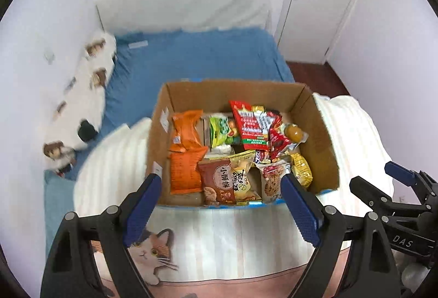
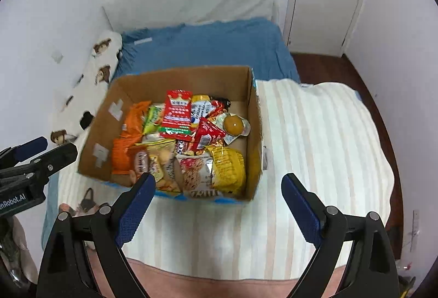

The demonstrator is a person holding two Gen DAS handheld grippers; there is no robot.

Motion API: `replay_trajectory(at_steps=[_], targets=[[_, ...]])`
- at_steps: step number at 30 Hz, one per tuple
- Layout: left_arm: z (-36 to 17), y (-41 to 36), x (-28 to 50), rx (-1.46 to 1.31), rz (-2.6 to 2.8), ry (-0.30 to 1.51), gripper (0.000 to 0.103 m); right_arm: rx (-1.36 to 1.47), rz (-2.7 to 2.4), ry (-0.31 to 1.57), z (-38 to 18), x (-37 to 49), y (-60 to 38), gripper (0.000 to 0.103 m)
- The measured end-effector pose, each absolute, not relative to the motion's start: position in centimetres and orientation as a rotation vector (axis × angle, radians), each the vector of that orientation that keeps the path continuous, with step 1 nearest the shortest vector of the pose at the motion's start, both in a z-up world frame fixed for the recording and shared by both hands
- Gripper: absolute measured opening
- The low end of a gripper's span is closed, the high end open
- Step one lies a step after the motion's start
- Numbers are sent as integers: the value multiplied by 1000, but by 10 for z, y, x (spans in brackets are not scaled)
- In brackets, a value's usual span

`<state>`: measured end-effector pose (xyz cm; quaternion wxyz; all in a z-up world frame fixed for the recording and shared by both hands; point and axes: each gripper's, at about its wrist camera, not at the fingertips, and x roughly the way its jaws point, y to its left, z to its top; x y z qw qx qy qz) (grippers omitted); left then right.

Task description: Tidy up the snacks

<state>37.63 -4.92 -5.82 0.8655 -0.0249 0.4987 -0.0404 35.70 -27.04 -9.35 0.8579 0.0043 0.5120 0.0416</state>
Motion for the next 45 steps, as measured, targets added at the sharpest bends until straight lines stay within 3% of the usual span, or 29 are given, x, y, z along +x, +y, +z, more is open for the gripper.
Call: replay_trajectory(at_steps=[15, 31, 37, 39, 45], targets=[[1, -60, 240, -45, -71, 845, 89, 16, 107, 805, 4, 205, -272, 95], [27, -55, 165, -79, -41, 796, 89, 30, 133, 727, 46, 105, -280, 95], [32, -52, 157, -93, -26, 767, 89, 6, 128, 699, 53, 90, -275, 101], [31, -52, 158, -96, -19, 762, 103, 15, 126, 694, 51, 92, -275, 101], [20, -51, 172, -97, -1, 764, 103, 14, 93, 708, 39, 111, -279, 102]])
